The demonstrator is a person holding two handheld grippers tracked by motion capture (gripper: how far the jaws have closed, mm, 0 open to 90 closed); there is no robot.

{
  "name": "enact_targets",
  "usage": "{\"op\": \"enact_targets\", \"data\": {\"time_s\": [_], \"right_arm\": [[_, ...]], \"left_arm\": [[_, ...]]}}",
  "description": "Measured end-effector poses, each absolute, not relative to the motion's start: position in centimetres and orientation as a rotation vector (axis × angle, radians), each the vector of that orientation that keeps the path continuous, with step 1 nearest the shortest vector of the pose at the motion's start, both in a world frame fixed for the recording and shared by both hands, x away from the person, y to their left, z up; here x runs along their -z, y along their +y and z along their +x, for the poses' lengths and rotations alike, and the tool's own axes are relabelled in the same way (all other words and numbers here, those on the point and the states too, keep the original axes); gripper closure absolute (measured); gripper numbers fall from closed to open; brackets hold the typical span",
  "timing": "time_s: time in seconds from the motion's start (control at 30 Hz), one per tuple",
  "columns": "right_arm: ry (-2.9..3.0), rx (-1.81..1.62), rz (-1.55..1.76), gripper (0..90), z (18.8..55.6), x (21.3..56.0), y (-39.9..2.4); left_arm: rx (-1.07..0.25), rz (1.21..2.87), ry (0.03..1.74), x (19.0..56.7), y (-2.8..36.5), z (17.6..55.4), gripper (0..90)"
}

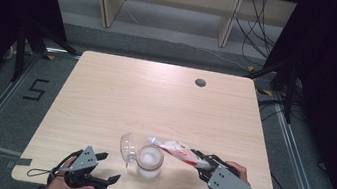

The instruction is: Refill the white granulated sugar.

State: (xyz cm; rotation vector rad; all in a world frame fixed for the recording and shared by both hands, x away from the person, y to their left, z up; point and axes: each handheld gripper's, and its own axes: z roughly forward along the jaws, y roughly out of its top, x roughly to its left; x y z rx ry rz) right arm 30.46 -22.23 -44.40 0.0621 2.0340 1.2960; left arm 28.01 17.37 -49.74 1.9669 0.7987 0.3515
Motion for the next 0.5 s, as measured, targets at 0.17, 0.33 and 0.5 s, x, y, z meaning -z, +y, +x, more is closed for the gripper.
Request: {"op": "enact_targets", "data": {"time_s": [0.17, 0.33, 0.5], "right_arm": [[2.05, -1.373, 0.176, 78.3, 31.7, 45.1, -22.4], [2.038, -1.454, 0.29, 78.4, 32.7, 45.8, -22.7], [2.017, -1.504, 0.34, 78.5, 33.9, 46.5, -23.1]], "left_arm": [[-0.337, 1.971, 0.828, 49.8, 17.3, 27.9, 16.5], [-0.351, 1.995, 0.799, 49.7, 17.4, 28.0, 16.5], [-0.355, 1.993, 0.801, 49.7, 17.4, 28.0, 16.5]]}}
